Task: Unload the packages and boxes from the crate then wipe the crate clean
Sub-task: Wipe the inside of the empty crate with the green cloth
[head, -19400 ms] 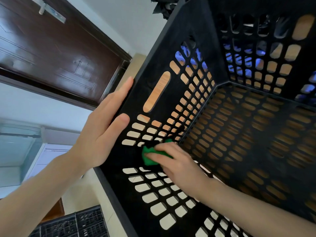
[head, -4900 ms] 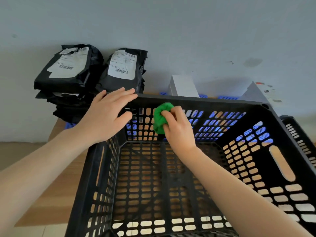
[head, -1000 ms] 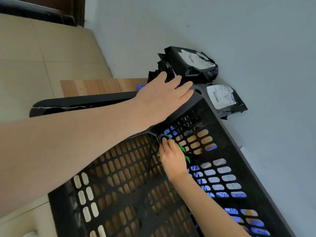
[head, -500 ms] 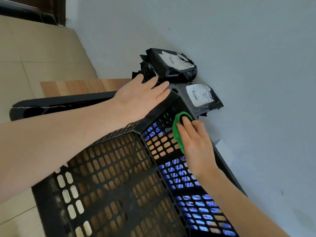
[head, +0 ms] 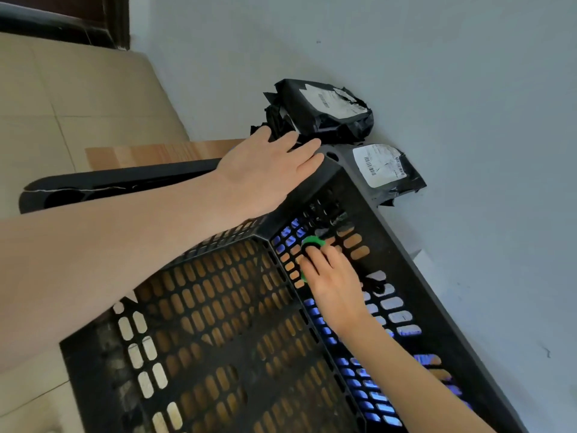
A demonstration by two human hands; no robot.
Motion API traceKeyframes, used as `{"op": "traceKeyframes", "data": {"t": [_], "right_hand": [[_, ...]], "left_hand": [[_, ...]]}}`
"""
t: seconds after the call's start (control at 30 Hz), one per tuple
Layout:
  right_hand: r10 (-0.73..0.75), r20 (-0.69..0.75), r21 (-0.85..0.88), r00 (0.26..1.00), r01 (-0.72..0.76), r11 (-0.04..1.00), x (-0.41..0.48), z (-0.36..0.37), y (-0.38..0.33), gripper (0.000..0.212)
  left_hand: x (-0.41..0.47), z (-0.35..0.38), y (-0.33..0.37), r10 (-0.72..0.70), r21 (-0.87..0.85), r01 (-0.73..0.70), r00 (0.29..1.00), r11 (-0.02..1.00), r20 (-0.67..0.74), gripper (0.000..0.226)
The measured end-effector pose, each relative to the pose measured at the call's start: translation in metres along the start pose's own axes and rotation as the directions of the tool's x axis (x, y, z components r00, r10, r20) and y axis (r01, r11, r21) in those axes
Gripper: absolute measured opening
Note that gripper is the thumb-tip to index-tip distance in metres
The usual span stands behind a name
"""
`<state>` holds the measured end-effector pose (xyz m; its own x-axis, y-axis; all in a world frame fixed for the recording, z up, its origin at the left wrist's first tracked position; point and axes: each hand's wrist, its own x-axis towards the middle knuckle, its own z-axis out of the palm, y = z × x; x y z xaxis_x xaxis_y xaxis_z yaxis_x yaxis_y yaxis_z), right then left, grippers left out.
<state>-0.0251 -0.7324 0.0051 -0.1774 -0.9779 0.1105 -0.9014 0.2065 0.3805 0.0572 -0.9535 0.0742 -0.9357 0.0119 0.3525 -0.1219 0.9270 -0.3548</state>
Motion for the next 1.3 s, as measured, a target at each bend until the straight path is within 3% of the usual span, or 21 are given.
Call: {"op": "traceKeyframes", "data": {"t": [0.13,0.23,0.3,0.47,0.57,0.7,0.87,0.93,1.07,1.17,1.3], "right_hand": [[0.055,0.01,0.045,0.998,-0.055,0.997,0.006,0.008,-0.008,0.047],[-0.064,0.149,-0.1,0.987,0.079,0.992,0.002,0.006,0.0,0.045],[-0.058,0.156,-0.102,0.986,0.074,0.992,0.0,-0.013,0.006,0.043],[0.091,-0.227,-0.092,0.97,-0.114,0.989,-0.006,-0.097,0.028,0.041],[0.111,-0.297,-0.129,0.948,-0.155,0.98,-0.009,-0.092,0.031,0.034],[0.013,-0.102,-0.176,0.995,-0.031,0.984,-0.016,-0.013,0.012,0.04],[-0.039,0.18,-0.081,0.983,0.054,0.995,-0.016,0.079,-0.029,0.037],[-0.071,0.286,-0.109,0.956,0.106,0.988,-0.018,0.097,-0.036,0.039],[-0.158,0.342,-0.191,0.926,0.233,0.953,-0.015,0.083,-0.026,0.044],[-0.114,0.238,-0.185,0.964,0.161,0.97,-0.011,0.03,-0.01,0.041],[0.091,-0.062,-0.03,0.994,-0.093,0.995,-0.018,-0.052,0.02,0.036]], "left_hand": [[0.001,0.002,-0.001,0.009,0.004,-0.009,1.0,1.0,-0.022,0.073],[0.001,0.0,-0.001,0.008,-0.005,-0.008,1.0,1.0,-0.025,0.071],[0.001,-0.001,-0.002,0.004,-0.003,-0.004,1.0,1.0,-0.031,0.072],[-0.001,-0.003,-0.002,-0.007,-0.02,0.007,1.0,1.0,-0.024,0.073],[-0.001,-0.003,-0.001,-0.012,-0.031,0.011,1.0,0.999,-0.025,0.073],[-0.002,-0.004,0.0,-0.014,-0.027,0.014,1.0,1.0,-0.013,0.075],[0.001,-0.001,-0.001,-0.005,-0.025,0.004,1.0,1.0,-0.02,0.076],[0.002,0.003,-0.001,-0.012,-0.028,0.011,0.999,1.0,-0.037,0.074],[0.003,0.002,-0.001,-0.007,-0.044,0.005,0.999,0.999,-0.036,0.073],[0.002,0.001,0.0,-0.012,-0.035,0.011,1.0,0.999,-0.019,0.074],[-0.001,-0.003,0.0,-0.012,-0.031,0.011,1.0,0.999,-0.022,0.073]]}}
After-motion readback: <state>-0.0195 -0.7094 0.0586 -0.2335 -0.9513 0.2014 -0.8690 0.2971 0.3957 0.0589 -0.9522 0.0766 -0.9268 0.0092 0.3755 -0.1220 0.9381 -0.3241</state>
